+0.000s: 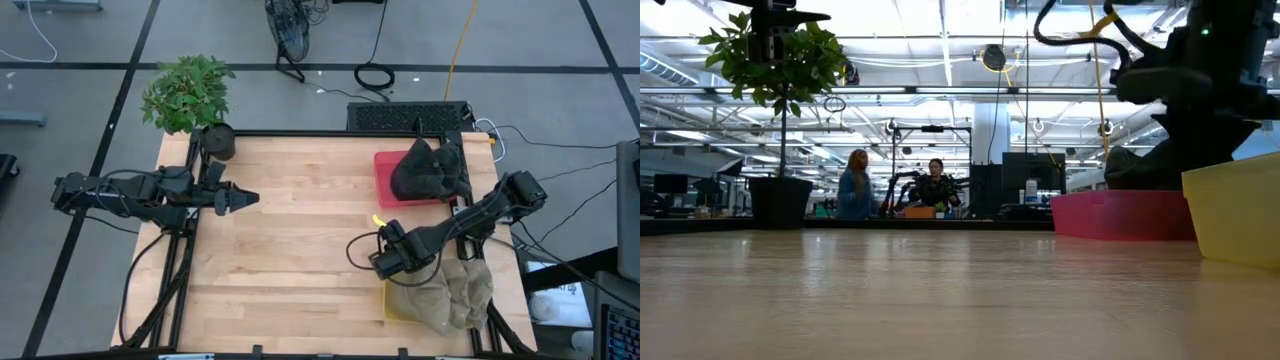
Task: Pick & Place hat
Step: Adjust the bins
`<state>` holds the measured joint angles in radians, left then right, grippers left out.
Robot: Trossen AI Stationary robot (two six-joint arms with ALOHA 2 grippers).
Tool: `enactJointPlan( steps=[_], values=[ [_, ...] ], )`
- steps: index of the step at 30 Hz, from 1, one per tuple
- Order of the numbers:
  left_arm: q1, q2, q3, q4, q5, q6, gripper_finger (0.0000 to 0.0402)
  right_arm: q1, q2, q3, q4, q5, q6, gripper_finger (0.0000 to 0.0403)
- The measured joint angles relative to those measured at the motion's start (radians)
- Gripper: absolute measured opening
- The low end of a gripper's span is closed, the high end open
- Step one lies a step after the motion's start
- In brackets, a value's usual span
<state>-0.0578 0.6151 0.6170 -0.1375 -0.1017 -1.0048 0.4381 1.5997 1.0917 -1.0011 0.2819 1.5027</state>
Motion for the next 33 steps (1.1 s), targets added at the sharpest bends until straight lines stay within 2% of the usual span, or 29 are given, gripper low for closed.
enactJointPlan(
  steps=[7, 20, 33],
  values=[
    [0.000, 0.000, 0.000, 0.000, 0.000, 0.001, 0.0188, 0.017, 0.000, -0.018, 0.063, -0.022, 0.011, 0.0000],
    [-0.017, 0.000, 0.000, 0.008, -0.006, 0.005, 0.0188, 0.119, 0.000, -0.019, 0.052, -0.026, 0.185, 0.0000],
    [-0.016, 0.000, 0.000, 0.015, -0.021, 0.004, 0.0188, 0.134, 0.000, -0.020, 0.031, -0.027, 0.276, 0.0000]
  ],
)
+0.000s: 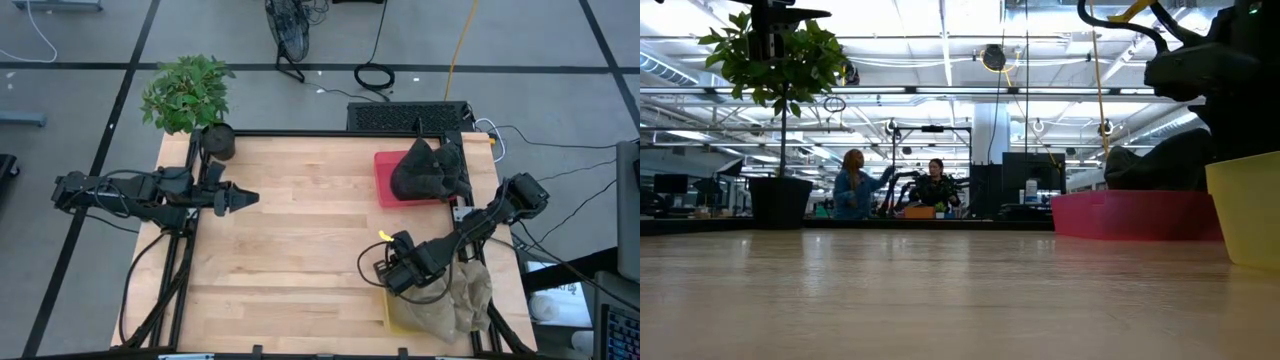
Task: Pick & Place hat
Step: Adjust the bins
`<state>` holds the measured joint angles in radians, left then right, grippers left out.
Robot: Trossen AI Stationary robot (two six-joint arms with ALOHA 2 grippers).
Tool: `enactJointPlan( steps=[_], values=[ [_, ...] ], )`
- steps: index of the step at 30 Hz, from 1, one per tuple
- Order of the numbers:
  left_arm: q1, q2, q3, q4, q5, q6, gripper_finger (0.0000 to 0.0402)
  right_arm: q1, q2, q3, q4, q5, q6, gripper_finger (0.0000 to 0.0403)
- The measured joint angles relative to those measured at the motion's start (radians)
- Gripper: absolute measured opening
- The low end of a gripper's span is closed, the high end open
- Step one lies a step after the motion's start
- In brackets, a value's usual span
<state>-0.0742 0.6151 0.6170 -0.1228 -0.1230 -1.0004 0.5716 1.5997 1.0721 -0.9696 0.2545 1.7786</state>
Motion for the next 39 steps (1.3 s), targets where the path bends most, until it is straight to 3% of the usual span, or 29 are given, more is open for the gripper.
enactJointPlan(
  steps=[8, 16, 27, 39],
  values=[
    [0.001, 0.000, 0.000, 0.000, -0.001, -0.002, 0.0188, 0.014, 0.000, 0.000, -0.051, 0.000, 0.087, 0.0000],
    [0.001, 0.000, 0.000, 0.000, -0.001, -0.002, 0.0188, 0.019, 0.000, 0.000, -0.289, -0.095, 0.124, 0.0000],
    [0.001, 0.000, 0.000, 0.000, -0.001, 0.006, 0.0188, 0.025, 0.000, 0.000, -0.179, -0.127, 0.143, 0.0000],
    [0.001, 0.000, 0.000, -0.001, 0.000, 0.020, 0.0188, 0.118, 0.000, 0.000, -0.151, -0.130, 0.331, 0.0000]
  ],
)
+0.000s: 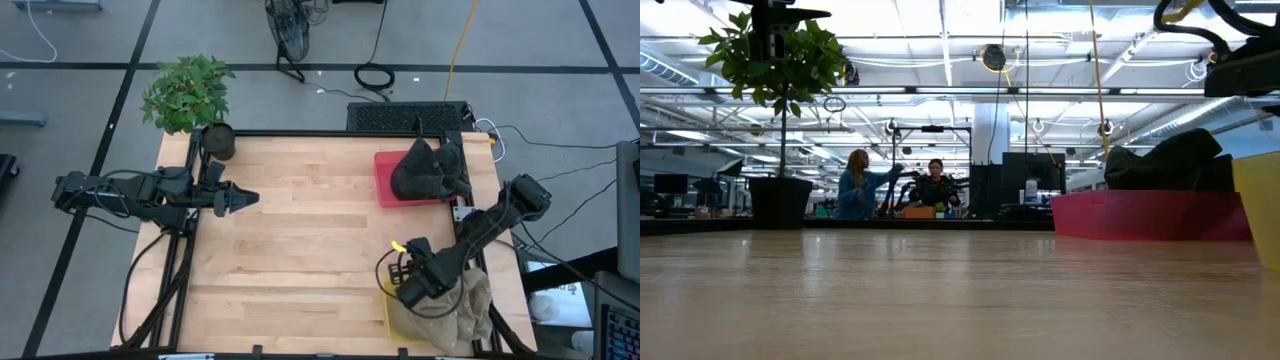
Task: Pick & Place hat
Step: Adjust the bins
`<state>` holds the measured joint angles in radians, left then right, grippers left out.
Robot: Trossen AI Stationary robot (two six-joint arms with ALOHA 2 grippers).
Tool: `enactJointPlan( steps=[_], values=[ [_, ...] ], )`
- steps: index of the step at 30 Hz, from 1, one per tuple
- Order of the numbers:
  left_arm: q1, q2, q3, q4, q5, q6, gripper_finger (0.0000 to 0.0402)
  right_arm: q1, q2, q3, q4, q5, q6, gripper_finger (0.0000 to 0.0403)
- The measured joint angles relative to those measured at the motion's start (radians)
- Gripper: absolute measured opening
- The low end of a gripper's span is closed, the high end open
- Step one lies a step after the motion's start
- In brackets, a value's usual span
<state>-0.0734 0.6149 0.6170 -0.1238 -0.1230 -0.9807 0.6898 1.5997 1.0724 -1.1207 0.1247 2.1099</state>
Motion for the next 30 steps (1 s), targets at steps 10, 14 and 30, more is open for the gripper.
enactJointPlan(
  steps=[10, 14, 30],
  values=[
    [0.000, 0.000, 0.000, -0.008, 0.010, 0.001, 0.0188, 0.045, 0.000, 0.000, 0.022, -0.021, 0.092, 0.0000],
    [0.000, 0.000, 0.000, -0.008, 0.014, 0.001, 0.0188, 0.045, 0.000, 0.000, 0.027, -0.023, 0.096, 0.0000],
    [0.000, 0.000, 0.000, -0.008, 0.018, 0.001, 0.0188, 0.034, 0.005, 0.001, 0.065, 0.040, 0.089, 0.0000]
  ],
)
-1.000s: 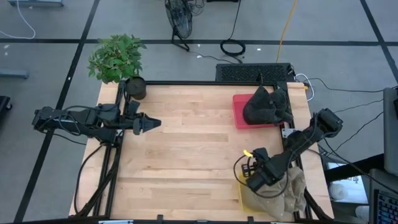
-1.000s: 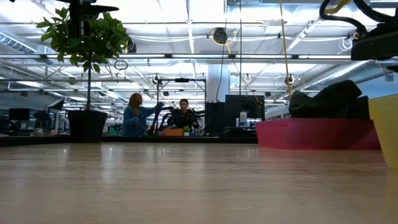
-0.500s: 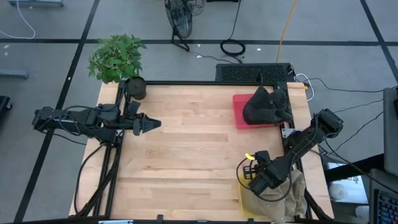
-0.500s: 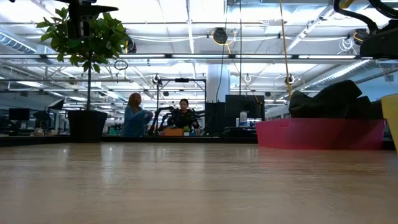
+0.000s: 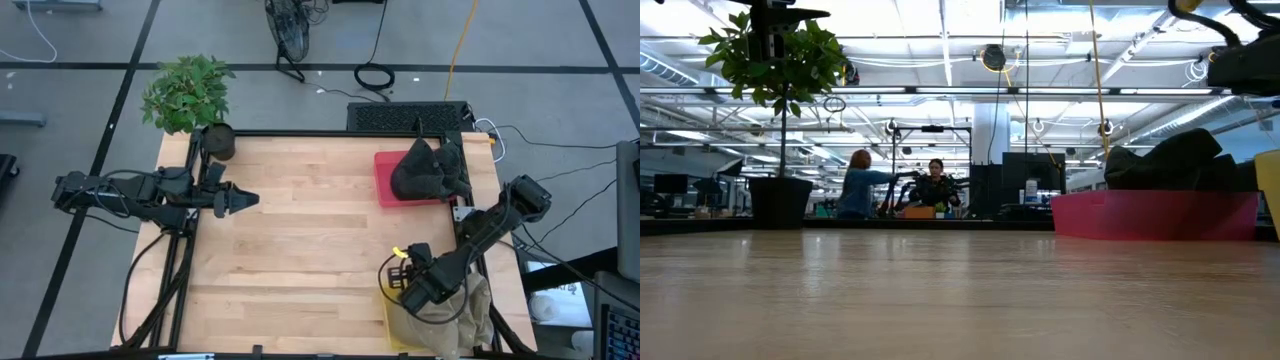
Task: Pick & Place hat
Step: Adjust the bins
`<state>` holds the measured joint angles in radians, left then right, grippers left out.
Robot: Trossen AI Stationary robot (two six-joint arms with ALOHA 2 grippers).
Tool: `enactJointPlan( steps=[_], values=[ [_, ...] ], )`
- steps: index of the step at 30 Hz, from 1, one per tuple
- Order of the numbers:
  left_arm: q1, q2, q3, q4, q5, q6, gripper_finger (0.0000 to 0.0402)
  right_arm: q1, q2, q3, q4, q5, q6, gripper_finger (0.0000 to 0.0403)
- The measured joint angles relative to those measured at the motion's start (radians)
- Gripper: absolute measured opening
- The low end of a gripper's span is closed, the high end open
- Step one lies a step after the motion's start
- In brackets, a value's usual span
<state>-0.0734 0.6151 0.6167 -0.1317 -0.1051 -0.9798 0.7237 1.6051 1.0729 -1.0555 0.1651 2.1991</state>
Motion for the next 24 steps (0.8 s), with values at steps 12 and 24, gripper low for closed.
enactJointPlan(
  steps=[12, 24],
  values=[
    [0.000, 0.000, 0.000, 0.000, 0.000, -0.010, 0.0188, -0.050, -0.012, 0.029, -0.192, 0.056, -0.084, 0.0000],
    [0.017, 0.000, 0.000, 0.001, 0.000, -0.002, 0.0188, -0.426, -0.113, 0.029, -0.063, 0.102, -0.646, 0.0000]
  ],
)
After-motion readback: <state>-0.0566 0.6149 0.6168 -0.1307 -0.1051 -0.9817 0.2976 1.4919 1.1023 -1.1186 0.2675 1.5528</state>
